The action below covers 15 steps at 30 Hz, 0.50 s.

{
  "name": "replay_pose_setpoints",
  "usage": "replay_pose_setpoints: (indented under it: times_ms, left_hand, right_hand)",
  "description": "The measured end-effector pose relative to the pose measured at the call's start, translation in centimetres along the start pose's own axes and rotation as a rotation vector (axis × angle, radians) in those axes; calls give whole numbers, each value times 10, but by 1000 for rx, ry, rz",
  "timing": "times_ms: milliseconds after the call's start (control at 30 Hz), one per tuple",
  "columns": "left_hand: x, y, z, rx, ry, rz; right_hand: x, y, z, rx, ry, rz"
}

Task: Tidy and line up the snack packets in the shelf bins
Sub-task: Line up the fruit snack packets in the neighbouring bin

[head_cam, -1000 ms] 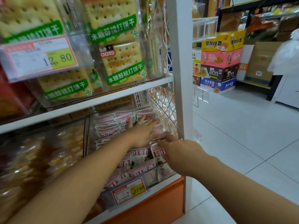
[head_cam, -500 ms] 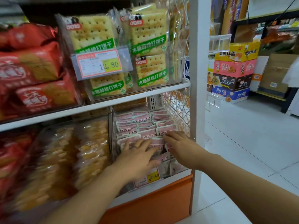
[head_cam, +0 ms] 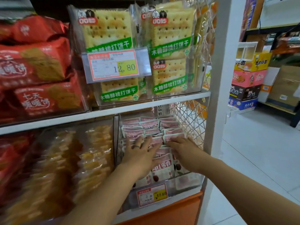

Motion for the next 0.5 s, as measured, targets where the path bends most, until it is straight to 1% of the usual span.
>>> replay_pose_setpoints:
  times_ms: [67,167,233,300,333,367,400,467,500]
  left_hand:
    - [-2,-4,1,3,24,7]
    - [-2,-8,3,-55,26,6]
    - [-1,-14,-1,-109,47,18]
    - [1,-22,-10,-150,72,30]
    - [4,-27,-13,-158,90,30]
    - [7,-32,-16,-157,113,25]
    - [12,-36,-16,-150,139,15]
    - [21,-42,-14,-134,161,-14]
    - [24,-45,-14,-138,151,-24]
  right_hand:
    - [0,-4,-1,7,-46,-37]
    - [0,-13,-4,-1,-34,-15]
    - [5,-20,-13,-95,17,1]
    - [17,-25,-27,-266,82,-50]
    - [27,-26,-33,-301,123,-88]
    - [37,-26,-36,-282,162,-122]
    - [46,-24,-34,-218,179,-139]
    - [54,-17,-21,-57,81,-131]
    - [54,-12,-14,-21,20,-127]
Point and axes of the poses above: each hand's wrist, its own y-axis towards the middle knuckle, its own z-axis out of the palm, x = y × z, the point moved 3 cm from there along y, towards the middle knuckle, and after that the axes turned 2 degrees about x, right-handed, at the moved point
